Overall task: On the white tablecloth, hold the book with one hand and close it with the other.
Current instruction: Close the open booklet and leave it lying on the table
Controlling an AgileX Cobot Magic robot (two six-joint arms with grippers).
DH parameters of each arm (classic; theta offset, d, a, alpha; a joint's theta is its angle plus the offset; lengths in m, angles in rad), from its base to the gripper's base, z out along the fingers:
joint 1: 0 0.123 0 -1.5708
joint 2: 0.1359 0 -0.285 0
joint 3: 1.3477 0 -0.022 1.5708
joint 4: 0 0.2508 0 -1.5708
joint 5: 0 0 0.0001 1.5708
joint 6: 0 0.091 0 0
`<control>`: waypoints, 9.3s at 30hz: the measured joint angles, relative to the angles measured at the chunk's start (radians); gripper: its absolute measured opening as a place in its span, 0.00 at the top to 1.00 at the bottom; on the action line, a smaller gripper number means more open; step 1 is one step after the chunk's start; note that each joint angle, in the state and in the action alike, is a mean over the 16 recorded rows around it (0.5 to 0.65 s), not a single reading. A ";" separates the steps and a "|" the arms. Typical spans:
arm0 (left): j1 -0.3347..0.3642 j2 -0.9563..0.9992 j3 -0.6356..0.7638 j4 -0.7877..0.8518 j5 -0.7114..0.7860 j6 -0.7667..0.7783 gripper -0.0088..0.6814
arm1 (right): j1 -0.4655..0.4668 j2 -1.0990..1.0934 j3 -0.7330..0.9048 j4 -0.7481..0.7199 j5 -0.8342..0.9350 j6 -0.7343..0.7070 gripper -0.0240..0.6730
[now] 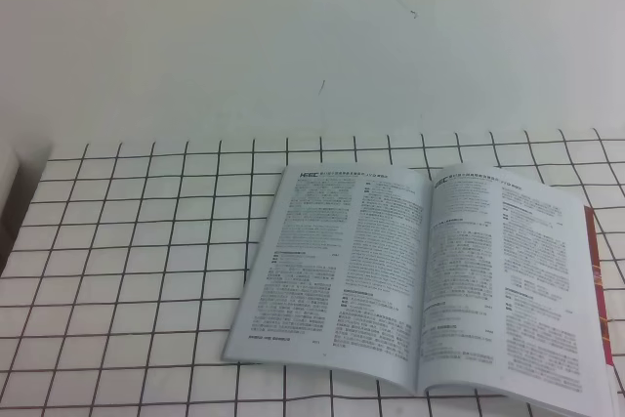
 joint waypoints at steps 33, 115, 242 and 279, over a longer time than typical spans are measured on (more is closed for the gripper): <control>0.000 0.020 -0.099 0.009 -0.637 0.028 0.99 | 0.000 0.001 -0.070 0.087 -0.668 0.024 0.97; -0.281 1.823 -1.024 -0.490 -0.042 0.309 0.99 | 0.235 1.956 -1.019 0.808 0.377 -0.655 0.97; -0.109 0.509 -0.395 -1.265 0.007 1.520 0.99 | 0.238 0.288 -0.357 0.024 0.492 -0.058 0.97; -0.011 0.016 0.000 -0.582 0.016 0.562 0.99 | 0.238 0.288 -0.357 0.034 0.494 -0.058 0.97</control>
